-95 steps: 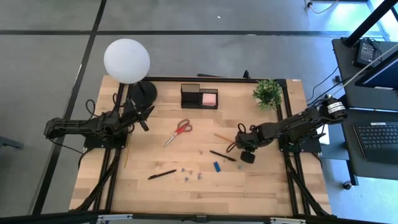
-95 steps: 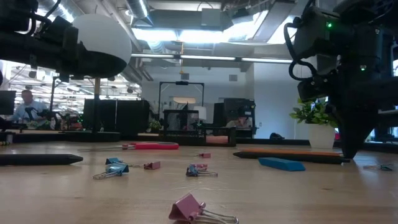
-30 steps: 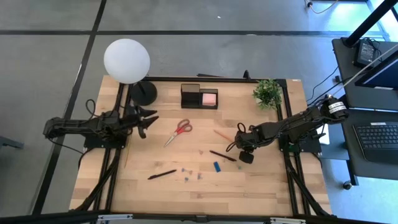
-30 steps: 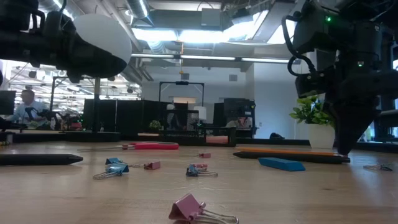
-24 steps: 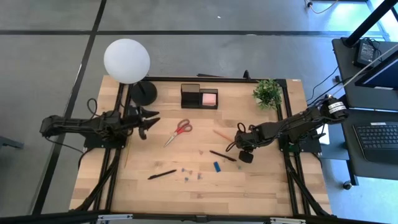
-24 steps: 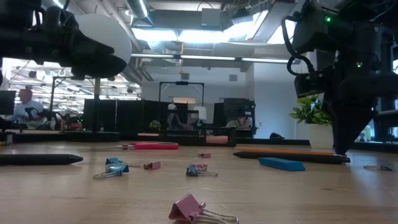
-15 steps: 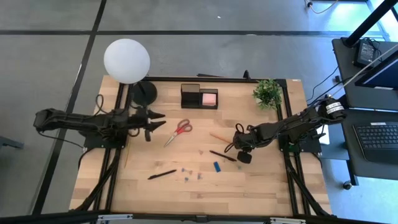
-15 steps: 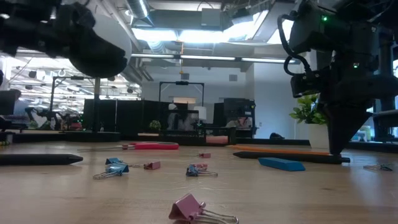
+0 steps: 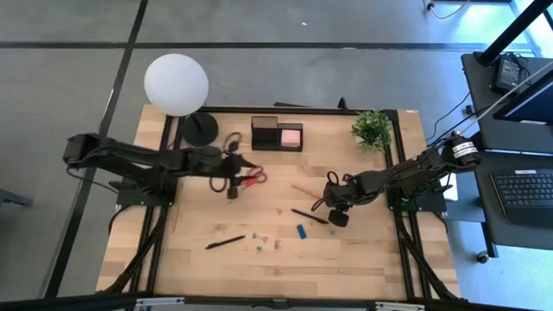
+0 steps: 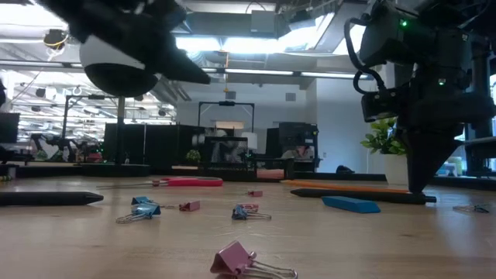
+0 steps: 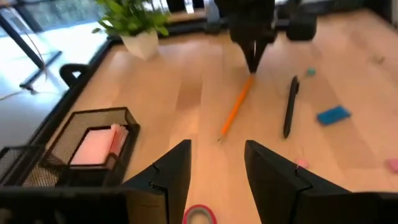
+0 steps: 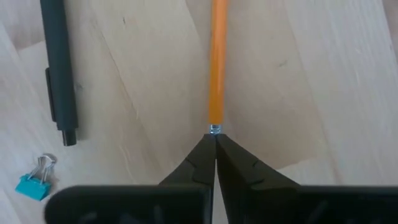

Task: Pick and place office supplies into organizer
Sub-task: Put the orange pencil into the black desk organizer

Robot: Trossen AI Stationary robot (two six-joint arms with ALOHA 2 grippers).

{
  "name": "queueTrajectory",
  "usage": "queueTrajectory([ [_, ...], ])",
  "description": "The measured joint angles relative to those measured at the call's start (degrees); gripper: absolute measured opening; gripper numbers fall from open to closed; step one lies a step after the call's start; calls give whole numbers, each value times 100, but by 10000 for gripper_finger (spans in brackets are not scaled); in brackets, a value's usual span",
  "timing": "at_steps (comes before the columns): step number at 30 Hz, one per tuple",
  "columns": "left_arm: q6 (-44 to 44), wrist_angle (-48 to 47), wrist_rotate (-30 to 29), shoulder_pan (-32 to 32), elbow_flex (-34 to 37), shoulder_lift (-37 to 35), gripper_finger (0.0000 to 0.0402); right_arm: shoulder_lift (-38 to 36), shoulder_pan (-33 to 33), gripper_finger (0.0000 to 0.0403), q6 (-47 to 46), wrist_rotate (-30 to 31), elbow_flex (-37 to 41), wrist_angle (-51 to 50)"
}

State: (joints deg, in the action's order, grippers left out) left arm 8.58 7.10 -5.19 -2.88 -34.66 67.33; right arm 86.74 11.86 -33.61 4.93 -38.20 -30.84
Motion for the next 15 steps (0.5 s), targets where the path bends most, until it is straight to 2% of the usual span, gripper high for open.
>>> queueTrajectory([
  [7, 311, -1856, 279, -172, -1625, 992, 146, 0, 0, 16, 98, 3, 7, 38],
  [11, 965, -2275, 286, -233, -2261, 1544, 146, 0, 0, 16, 154, 4, 9, 49],
  [15, 1239, -2536, 290, -250, -2650, 2119, 146, 0, 0, 16, 112, 3, 9, 49],
])
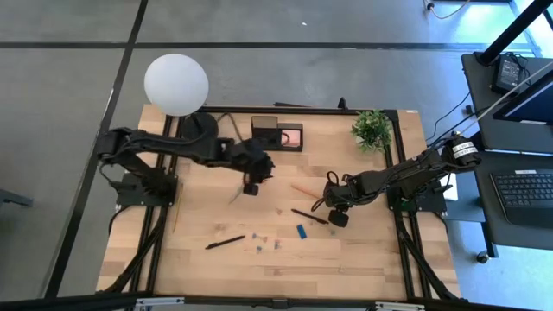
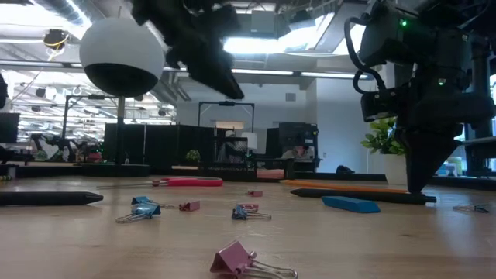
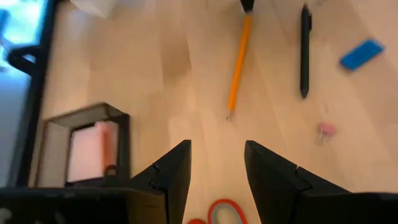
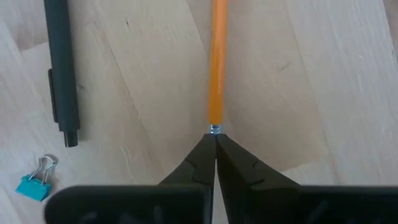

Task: Pick and place office supplies into organizer
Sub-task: Put the orange pencil into the black desk organizer

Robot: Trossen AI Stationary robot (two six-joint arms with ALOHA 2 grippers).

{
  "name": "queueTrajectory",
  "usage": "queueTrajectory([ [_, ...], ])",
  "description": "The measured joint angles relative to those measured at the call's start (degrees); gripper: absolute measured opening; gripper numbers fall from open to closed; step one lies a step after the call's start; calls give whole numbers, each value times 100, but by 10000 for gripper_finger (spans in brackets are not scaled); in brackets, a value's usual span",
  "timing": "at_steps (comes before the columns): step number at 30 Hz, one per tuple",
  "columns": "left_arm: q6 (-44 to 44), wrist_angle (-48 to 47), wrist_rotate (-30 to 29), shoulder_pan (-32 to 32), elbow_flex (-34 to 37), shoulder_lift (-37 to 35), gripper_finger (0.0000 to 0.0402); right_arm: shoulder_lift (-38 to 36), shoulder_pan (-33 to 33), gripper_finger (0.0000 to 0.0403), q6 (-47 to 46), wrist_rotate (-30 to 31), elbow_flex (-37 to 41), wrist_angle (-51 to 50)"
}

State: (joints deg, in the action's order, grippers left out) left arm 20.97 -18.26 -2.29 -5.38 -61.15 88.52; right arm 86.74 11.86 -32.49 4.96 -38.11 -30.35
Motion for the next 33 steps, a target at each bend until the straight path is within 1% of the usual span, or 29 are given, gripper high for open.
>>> queueTrajectory([
  [7, 131, -543, -28, 160, -474, 955, 146, 2, 2, 17, -31, -1, 7, 75],
  [10, 206, -631, -73, 258, -788, 1242, 146, 9, 0, 17, -35, -1, 14, 183],
  [14, 542, -638, -78, 360, -1131, 1533, 146, 20, 0, 17, -56, -3, 20, 351],
  [18, 751, -741, -82, 387, -1264, 1858, 146, 24, 0, 17, -186, -5, 20, 391],
  [25, 1032, -236, -350, 402, -1278, 2235, 146, 24, 0, 17, -186, -4, 20, 409],
  [33, 999, 24, -418, 417, -1338, 2266, 145, 24, 1, 17, -195, 6, 17, 409],
])
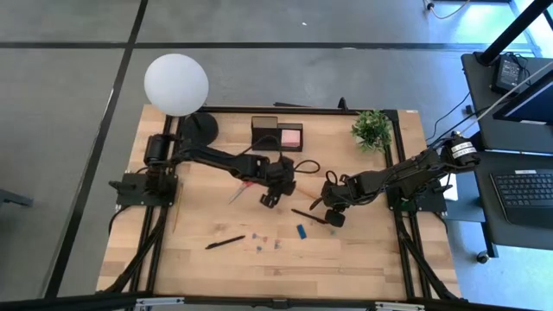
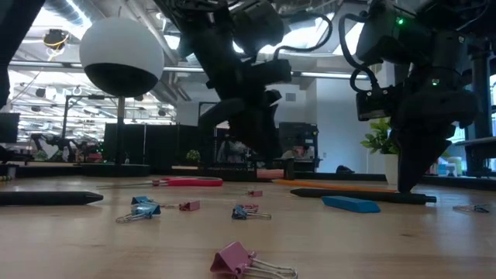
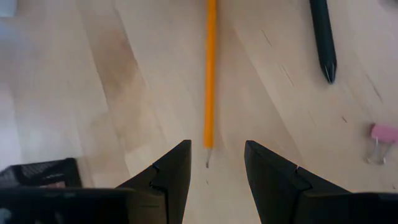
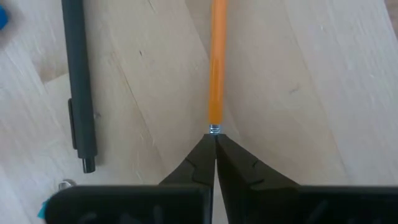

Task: Pick and place office supplies into organizer
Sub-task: Put the orange pencil into the black desk organizer

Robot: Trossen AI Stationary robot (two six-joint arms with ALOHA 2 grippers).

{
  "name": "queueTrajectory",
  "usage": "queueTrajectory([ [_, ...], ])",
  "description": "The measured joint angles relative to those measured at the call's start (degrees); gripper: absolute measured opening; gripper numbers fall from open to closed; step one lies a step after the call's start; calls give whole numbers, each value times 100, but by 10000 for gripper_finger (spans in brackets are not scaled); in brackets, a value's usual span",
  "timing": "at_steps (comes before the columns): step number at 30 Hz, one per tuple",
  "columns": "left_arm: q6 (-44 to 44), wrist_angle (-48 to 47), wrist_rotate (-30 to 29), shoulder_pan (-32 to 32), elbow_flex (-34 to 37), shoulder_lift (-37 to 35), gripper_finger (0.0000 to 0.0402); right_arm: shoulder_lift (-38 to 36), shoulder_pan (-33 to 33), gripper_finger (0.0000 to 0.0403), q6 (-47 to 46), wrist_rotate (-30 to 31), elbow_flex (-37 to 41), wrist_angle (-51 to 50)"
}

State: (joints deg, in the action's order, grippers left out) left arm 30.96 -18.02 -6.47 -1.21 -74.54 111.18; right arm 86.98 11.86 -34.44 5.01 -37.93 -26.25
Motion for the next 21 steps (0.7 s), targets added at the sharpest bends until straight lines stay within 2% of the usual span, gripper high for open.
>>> queueTrajectory([
  [16, 74, -454, 42, 7, -880, 796, 145, 2, 19, 16, -111, 53, -2, 152],
  [21, 176, -440, 8, 7, -916, 925, 145, 2, 19, 16, -99, 53, -2, 152],
])
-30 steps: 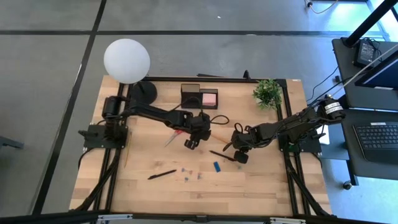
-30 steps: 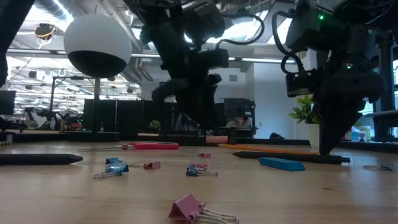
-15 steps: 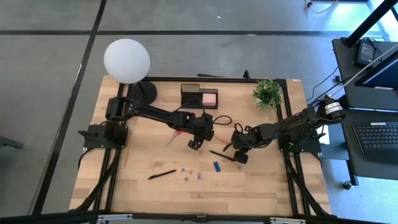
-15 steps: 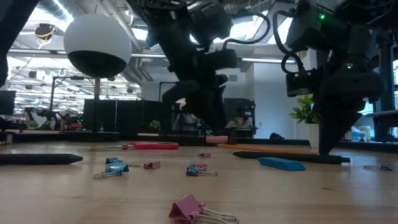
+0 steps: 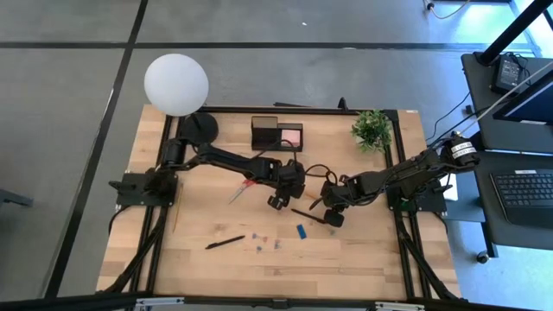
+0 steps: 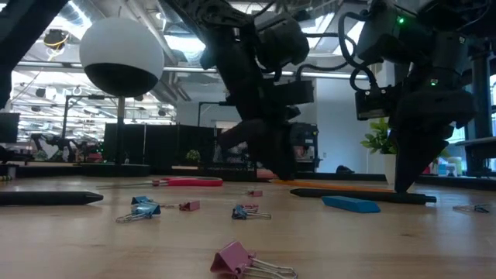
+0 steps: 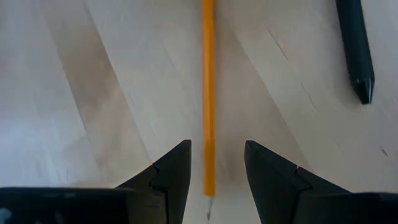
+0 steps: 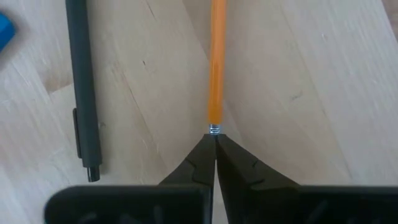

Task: Pick and place office supplies into organizer
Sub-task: Put the orange pencil into the black desk organizer

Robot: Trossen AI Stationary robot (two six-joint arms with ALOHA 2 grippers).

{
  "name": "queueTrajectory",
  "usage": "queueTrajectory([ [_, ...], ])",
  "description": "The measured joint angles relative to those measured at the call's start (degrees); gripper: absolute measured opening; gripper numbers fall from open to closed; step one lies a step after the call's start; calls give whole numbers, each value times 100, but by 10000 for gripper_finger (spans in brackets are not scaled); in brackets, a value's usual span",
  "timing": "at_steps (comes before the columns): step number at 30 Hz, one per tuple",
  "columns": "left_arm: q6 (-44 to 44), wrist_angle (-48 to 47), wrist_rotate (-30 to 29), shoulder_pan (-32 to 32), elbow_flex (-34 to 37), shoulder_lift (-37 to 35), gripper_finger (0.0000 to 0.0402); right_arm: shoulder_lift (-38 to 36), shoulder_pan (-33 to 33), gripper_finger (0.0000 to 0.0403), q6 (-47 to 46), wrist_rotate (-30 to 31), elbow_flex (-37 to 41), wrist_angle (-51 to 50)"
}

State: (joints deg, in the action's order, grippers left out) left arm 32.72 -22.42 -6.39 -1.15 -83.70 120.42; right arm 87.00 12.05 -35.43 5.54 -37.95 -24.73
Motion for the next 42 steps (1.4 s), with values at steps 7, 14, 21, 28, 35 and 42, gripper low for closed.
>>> queueTrajectory([
  [7, -41, 58, -108, -9, -10, 125, 145, -2, 0, 16, 128, 0, 0, 9],
  [14, -126, 43, -114, -9, -9, 206, 145, -2, 0, 16, 139, -2, 0, 20],
  [21, -152, 64, -98, -12, -9, 223, 126, -2, 0, 16, 139, 0, 0, 30],
  [28, -174, 45, -71, -11, -9, 229, 89, -4, 0, 16, 130, 0, 0, 37],
  [35, -604, -112, 260, -121, -11, 232, 79, -4, -1, 16, 123, 0, 0, 103],
  [42, -649, -119, 246, -153, -11, 232, 78, -4, -2, 16, 132, 0, 0, 125],
])
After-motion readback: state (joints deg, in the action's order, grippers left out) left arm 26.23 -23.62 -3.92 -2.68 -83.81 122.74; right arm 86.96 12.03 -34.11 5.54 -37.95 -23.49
